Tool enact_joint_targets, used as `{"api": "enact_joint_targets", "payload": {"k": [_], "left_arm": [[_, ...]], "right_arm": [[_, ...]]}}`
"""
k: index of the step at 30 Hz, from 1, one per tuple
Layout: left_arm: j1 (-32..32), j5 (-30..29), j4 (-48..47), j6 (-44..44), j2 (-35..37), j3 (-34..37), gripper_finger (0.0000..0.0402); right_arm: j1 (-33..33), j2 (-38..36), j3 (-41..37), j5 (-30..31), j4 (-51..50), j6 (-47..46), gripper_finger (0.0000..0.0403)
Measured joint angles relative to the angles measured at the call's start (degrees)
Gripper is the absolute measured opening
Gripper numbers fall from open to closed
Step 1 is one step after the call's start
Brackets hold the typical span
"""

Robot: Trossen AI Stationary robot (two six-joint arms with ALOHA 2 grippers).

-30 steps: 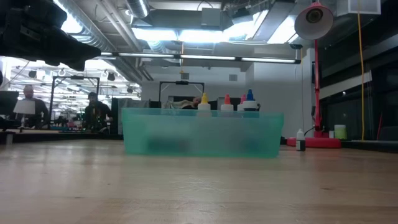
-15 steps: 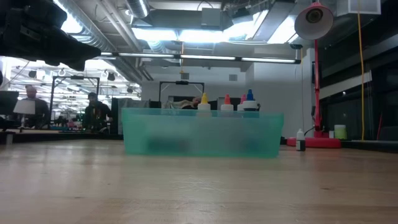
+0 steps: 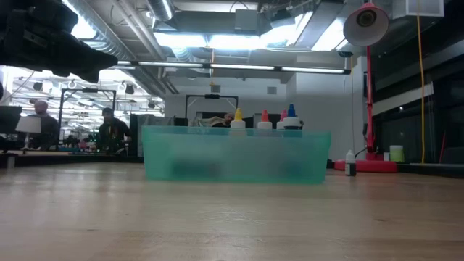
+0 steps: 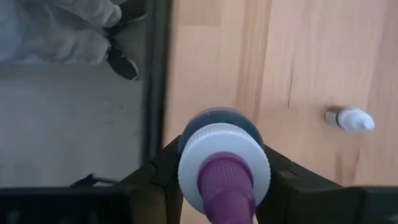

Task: Pick & Place food coloring
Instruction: Put the big purple food coloring bottle into the green bin

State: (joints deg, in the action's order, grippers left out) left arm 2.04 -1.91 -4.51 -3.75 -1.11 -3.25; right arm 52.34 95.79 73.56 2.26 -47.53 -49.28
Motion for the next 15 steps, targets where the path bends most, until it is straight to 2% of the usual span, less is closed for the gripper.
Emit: {"api": "enact_joint_targets", "payload": {"k": [7, 11, 15], "left_arm": [[0.0, 0.0, 0.0, 0.0, 0.0, 0.0, 0.0004], [0.0, 0.0, 0.0, 0.0, 0.0, 0.0, 0.0004], [0.0, 0.0, 0.0, 0.0, 0.0, 0.0, 0.0004]], "right_arm": [[-1.9, -0.1, 16.5, -2.1, -19.8, -0.8, 0.0139], [-7.5, -0.2, 22.8, 0.1, -27.2, 0.4, 0.0139], [-14.9, -0.2, 25.8, 1.3, -28.0, 6.2, 0.0139]]}}
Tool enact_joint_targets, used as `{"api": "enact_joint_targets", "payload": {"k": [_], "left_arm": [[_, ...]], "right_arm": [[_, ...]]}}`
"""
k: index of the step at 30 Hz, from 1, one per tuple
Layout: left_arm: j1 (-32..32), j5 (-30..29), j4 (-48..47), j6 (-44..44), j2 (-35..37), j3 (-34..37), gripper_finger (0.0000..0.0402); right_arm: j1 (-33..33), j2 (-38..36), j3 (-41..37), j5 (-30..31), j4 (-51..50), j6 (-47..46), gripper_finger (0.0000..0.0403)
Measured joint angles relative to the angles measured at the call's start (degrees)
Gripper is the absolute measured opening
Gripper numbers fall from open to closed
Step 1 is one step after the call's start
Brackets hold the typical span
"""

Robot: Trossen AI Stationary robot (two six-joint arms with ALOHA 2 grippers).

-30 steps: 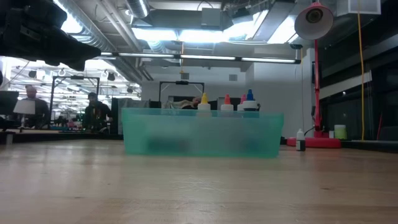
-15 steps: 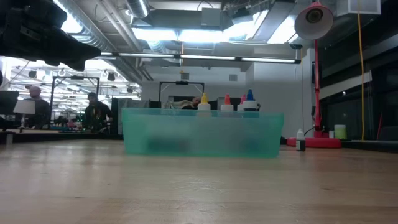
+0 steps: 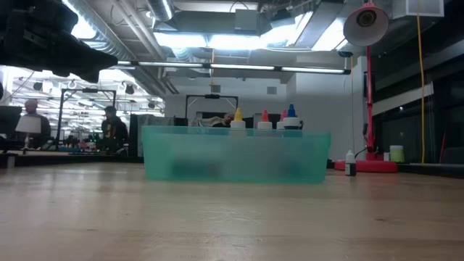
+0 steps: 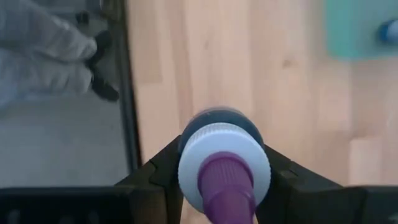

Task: Pick & Place food coloring
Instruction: Put the big purple food coloring bottle into the green bin

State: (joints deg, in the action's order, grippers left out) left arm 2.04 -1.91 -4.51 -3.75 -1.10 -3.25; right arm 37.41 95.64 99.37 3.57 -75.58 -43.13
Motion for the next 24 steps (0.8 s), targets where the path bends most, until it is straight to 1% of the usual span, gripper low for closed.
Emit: {"api": "enact_joint_targets", "payload": {"k": [4, 8, 12, 17, 22, 24], "left_arm": [[0.0, 0.0, 0.0, 0.0, 0.0, 0.0, 0.0004], [0.0, 0.0, 0.0, 0.0, 0.0, 0.0, 0.0004], [0.0, 0.0, 0.0, 0.0, 0.0, 0.0, 0.0004], [0.0, 0.0, 0.0, 0.0, 0.0, 0.0, 0.0004], [0.0, 0.0, 0.0, 0.0, 0.0, 0.0, 0.0004], [0.0, 0.0, 0.0, 0.0, 0.0, 0.0, 0.0004]], "right_arm": [[-8.9, 0.1, 1.0, 0.5, 3.6, 6.6, 0.0139], [-17.5, 0.1, 2.7, 0.7, 8.3, 10.3, 0.0139], [-23.9, 0.3, 4.1, 2.8, 12.3, 14.7, 0.0139], [-29.5, 2.5, 4.2, 3.1, 13.1, 20.4, 0.0139], [-31.4, 6.8, 4.2, 2.6, 12.4, 24.2, 0.0139], [-31.9, 8.9, 4.2, 1.2, 11.5, 25.0, 0.0139]]}}
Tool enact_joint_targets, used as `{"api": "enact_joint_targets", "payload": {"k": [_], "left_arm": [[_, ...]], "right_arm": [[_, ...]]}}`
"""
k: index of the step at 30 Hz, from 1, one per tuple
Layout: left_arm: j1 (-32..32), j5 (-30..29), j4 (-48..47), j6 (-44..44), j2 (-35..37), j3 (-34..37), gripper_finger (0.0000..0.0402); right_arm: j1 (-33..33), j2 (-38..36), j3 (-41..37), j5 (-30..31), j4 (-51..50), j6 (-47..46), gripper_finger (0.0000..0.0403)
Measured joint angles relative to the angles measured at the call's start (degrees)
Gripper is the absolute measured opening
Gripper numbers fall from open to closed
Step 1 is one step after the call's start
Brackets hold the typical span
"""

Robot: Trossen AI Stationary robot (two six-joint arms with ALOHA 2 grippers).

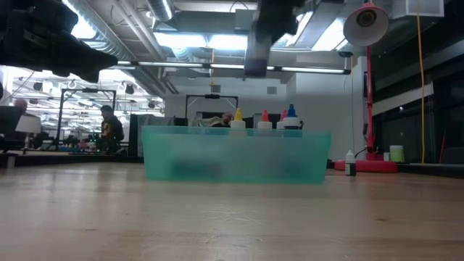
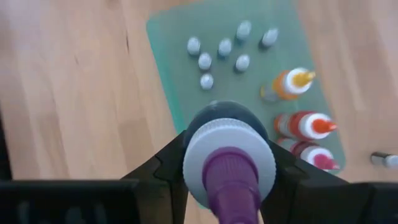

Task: Pick & Place food coloring
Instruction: Put the big purple food coloring bottle into the green bin

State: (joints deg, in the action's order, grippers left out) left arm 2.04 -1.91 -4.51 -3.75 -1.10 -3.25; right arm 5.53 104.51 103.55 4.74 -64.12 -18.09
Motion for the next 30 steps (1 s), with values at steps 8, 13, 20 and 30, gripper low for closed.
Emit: {"api": "enact_joint_targets", "payload": {"k": [8, 13, 20, 30], "left_arm": [[0.0, 0.0, 0.0, 0.0, 0.0, 0.0, 0.0004], [0.0, 0.0, 0.0, 0.0, 0.0, 0.0, 0.0004], [0.0, 0.0, 0.0, 0.0, 0.0, 0.0, 0.0004], [0.0, 0.0, 0.0, 0.0, 0.0, 0.0, 0.0004]], "right_arm": [[-0.1, 3.3, -4.6, -1.4, 1.0, 3.4, 0.0139], [-0.1, 1.8, -11.8, -1.2, 5.5, 2.3, 0.0139], [-0.1, -0.5, -20.6, -0.9, 10.9, -0.7, 0.0140], [-0.1, -0.5, -27.2, 0.1, 19.5, -2.7, 0.0140]]}}
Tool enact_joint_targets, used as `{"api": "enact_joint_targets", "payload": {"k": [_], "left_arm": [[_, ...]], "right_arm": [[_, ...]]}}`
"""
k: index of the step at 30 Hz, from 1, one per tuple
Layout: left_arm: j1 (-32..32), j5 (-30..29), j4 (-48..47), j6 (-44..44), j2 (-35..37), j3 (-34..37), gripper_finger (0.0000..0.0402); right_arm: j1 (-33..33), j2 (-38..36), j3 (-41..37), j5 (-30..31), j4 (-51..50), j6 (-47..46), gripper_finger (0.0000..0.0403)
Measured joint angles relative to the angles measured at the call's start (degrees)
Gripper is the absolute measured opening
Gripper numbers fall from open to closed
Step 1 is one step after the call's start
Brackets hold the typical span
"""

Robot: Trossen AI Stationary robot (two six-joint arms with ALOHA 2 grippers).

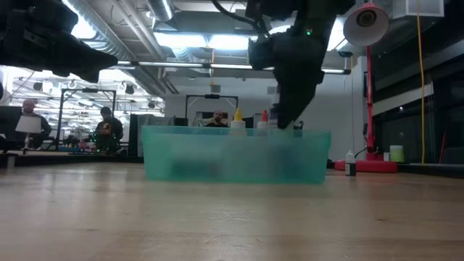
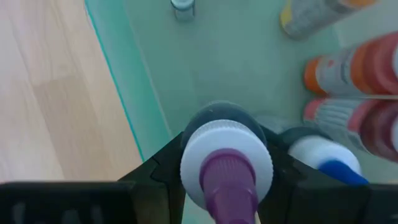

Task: Pick & Place food coloring
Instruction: Put the big purple food coloring bottle into the green bin

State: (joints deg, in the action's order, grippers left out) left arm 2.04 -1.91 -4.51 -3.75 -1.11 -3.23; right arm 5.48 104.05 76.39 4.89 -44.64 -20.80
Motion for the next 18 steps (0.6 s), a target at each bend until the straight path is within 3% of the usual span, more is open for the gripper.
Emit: {"api": "enact_joint_targets", "payload": {"k": [12, 18], "left_arm": [[0.0, 0.0, 0.0, 0.0, 0.0, 0.0, 0.0004], [0.0, 0.0, 0.0, 0.0, 0.0, 0.0, 0.0004]], "right_arm": [[0.9, 0.0, -4.6, -1.5, 3.2, -3.1, 0.0144], [0.8, 0.0, -4.6, 0.6, 3.2, -2.9, 0.0142]]}}
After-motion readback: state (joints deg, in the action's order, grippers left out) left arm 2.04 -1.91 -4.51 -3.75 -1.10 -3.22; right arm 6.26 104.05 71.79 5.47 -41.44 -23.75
